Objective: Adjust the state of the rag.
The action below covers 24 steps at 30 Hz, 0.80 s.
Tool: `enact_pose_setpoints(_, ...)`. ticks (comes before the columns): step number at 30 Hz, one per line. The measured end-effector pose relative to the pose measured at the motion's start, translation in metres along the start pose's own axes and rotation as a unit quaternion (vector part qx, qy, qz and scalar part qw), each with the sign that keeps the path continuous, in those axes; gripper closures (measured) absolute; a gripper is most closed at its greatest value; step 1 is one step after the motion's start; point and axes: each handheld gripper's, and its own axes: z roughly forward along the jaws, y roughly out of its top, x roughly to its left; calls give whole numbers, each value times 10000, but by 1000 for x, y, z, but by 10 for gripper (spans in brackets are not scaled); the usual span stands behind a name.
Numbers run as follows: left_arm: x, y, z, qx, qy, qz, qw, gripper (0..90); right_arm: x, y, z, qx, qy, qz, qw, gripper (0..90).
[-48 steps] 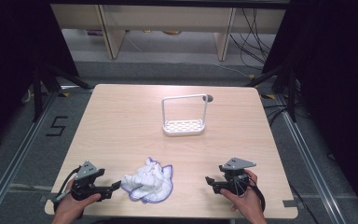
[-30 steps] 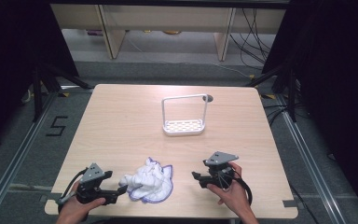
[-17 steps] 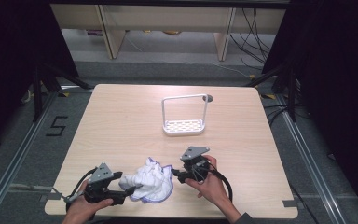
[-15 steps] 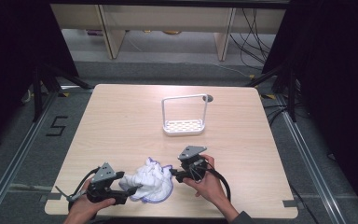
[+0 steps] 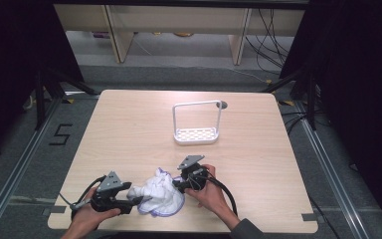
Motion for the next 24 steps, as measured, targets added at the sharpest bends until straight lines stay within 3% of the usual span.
enact_pose_setpoints(4, 6, -3, 0, 177, 29, 20, 9998, 350, 0, 0, 3, 56, -1, -43, 10000, 479)
enact_pose_setpoints(7, 6, -4, 5, 379, 47, 169, 9991, 379, 1, 0, 5, 40, 6, -20, 10000, 507)
enact_pose_setpoints(8, 6, -4, 7, 389, 35, 182, 9991, 449, 0, 0, 5, 75, 65, -77, 9999, 551)
enact_pose_setpoints(10, 6, -4, 10, 424, -59, 318, 9986, 488, 0, 0, 5, 74, 91, -78, 9999, 580)
enact_pose_setpoints(11, 6, -4, 11, 393, -69, 403, 9984, 588, 1, 0, 5, 54, 217, 56, 9997, 656)
enact_pose_setpoints(12, 6, -4, 11, 409, -31, 547, 9977, 588, 1, 0, 5, 54, 217, 56, 9997, 656)
enact_pose_setpoints(13, 5, -4, 11, 354, -81, 572, 9977, 653, 0, 0, 4, 77, 279, 52, 9996, 698)
enact_pose_setpoints(14, 6, -5, 10, 264, -71, 566, 9980, 763, -1, -1, 4, 40, 332, 25, 9994, 795)
enact_pose_setpoints(15, 6, -5, 10, 264, -71, 566, 9980, 802, -1, -1, 3, 10, 347, 69, 9994, 825)
enact_pose_setpoints(17, 6, -3, 2, 79, -76, 577, 9983, 839, -3, 0, -3, -56, 268, 135, 9995, 846)
enact_pose_setpoints(18, 4, -1, -1, -33, -111, 584, 9982, 846, -5, 1, -9, -120, 277, 58, 9995, 850)
enact_pose_setpoints(19, 4, -1, -1, -33, -111, 584, 9982, 850, -5, 1, -9, -120, 277, 58, 9995, 850)
enact_pose_setpoints(20, 1, 0, -5, -180, -173, 491, 9985, 850, -7, 2, -16, -223, 284, 23, 9993, 852)
enact_pose_setpoints(21, -1, 3, -10, -219, -190, 600, 9978, 852, -10, 3, -26, -292, 259, 37, 9992, 854)
enact_pose_setpoints(22, -5, 5, -13, -349, -274, 506, 9977, 853, -13, 4, -35, -398, 199, 25, 9990, 856)
enact_pose_setpoints(24, -10, 13, -23, -462, -353, 521, 9969, 856, -21, 4, -57, -492, 155, -11, 9987, 858)
